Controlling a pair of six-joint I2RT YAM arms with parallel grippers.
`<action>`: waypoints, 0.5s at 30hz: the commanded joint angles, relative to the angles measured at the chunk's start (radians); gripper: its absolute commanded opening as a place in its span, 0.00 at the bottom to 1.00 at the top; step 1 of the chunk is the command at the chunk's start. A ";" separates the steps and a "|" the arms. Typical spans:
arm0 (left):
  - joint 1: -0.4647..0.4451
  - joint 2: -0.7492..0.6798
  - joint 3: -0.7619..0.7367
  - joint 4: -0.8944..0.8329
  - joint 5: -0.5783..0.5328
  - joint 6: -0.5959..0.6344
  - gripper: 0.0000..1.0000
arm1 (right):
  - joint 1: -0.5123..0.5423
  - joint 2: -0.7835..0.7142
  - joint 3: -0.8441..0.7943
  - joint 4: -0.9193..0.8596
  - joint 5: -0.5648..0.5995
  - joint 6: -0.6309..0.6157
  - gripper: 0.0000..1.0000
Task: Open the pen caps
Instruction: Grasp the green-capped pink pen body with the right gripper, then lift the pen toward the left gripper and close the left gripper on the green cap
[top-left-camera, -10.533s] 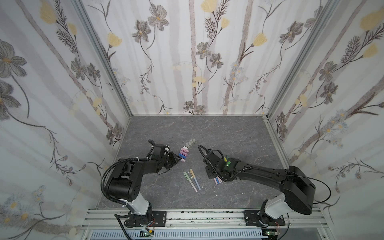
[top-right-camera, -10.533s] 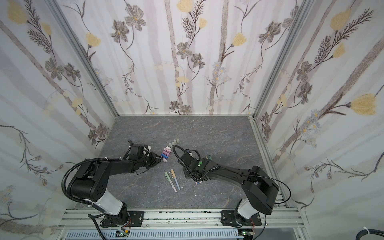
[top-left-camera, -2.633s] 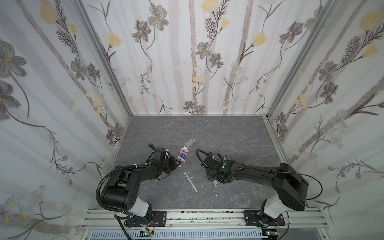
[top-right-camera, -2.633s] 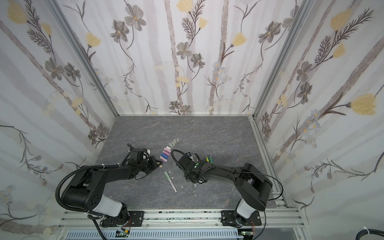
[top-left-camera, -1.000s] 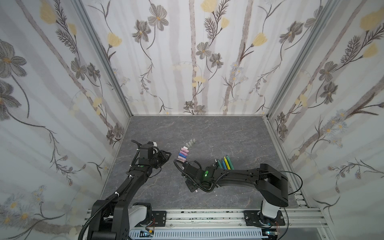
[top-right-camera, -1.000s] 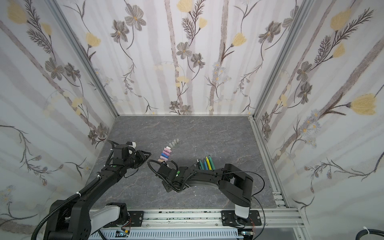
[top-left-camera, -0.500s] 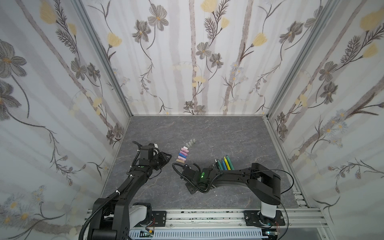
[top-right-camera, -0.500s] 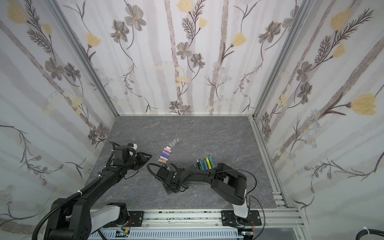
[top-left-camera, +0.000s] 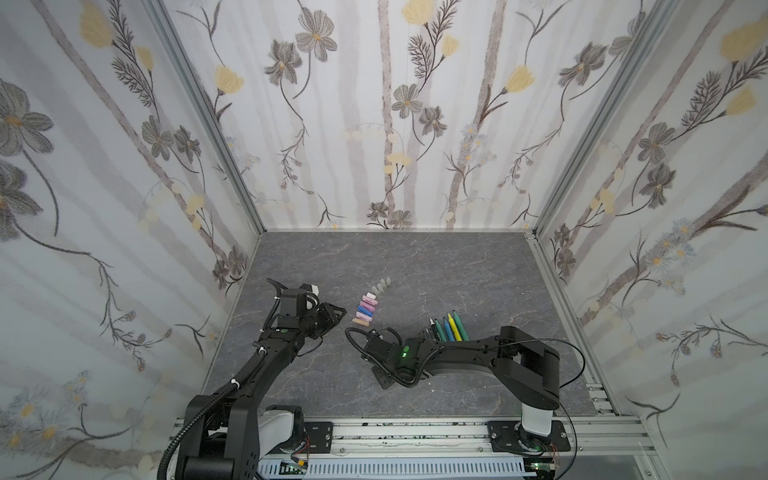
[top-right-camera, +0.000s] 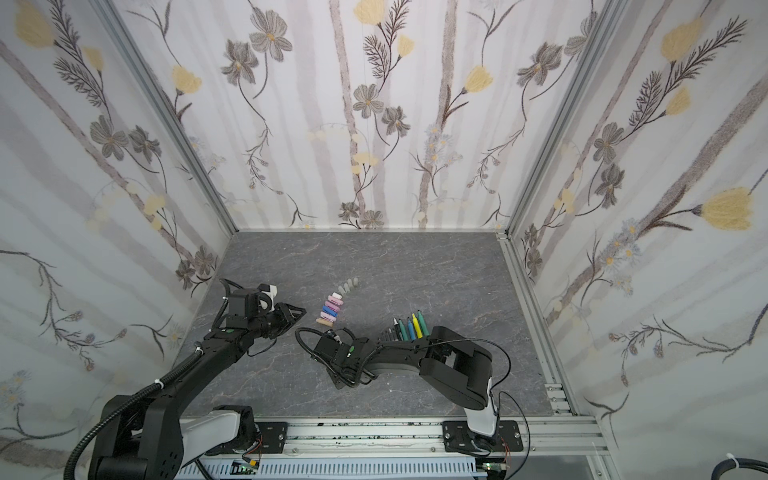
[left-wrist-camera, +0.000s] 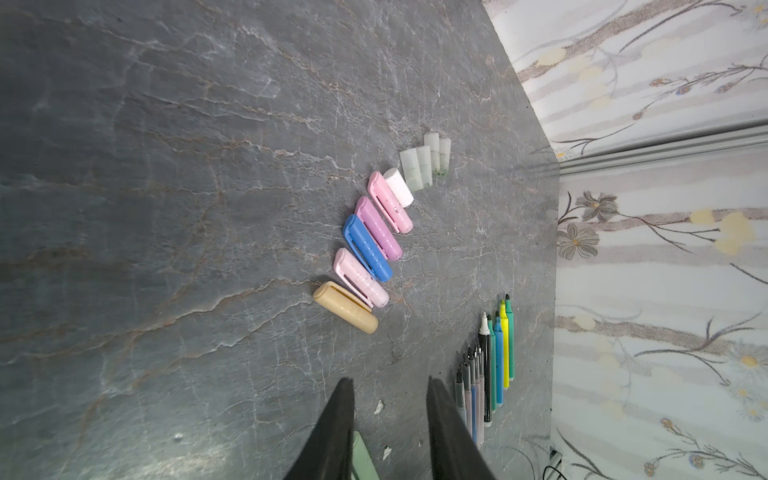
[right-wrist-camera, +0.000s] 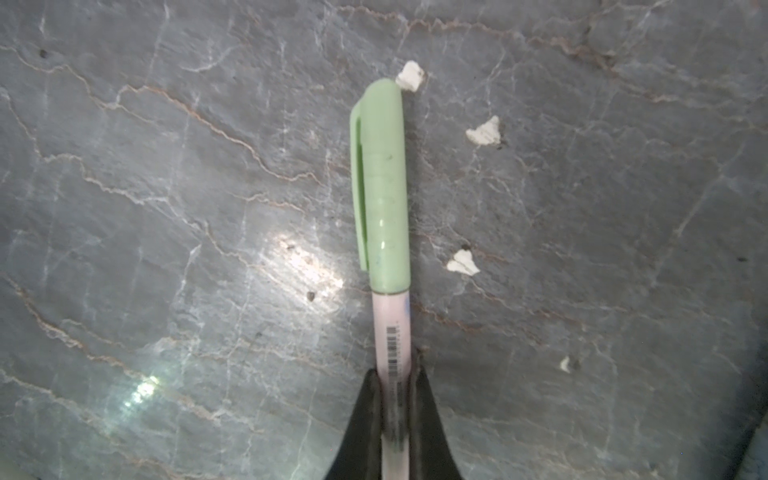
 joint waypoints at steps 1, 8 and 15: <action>-0.007 -0.009 0.022 -0.083 0.049 0.076 0.29 | -0.008 -0.022 -0.013 -0.044 -0.013 -0.016 0.02; -0.070 -0.077 0.022 -0.117 0.123 0.071 0.31 | -0.113 -0.174 -0.050 -0.027 -0.012 -0.062 0.00; -0.193 -0.072 0.019 -0.024 0.127 -0.011 0.34 | -0.232 -0.272 -0.058 -0.001 -0.092 -0.093 0.00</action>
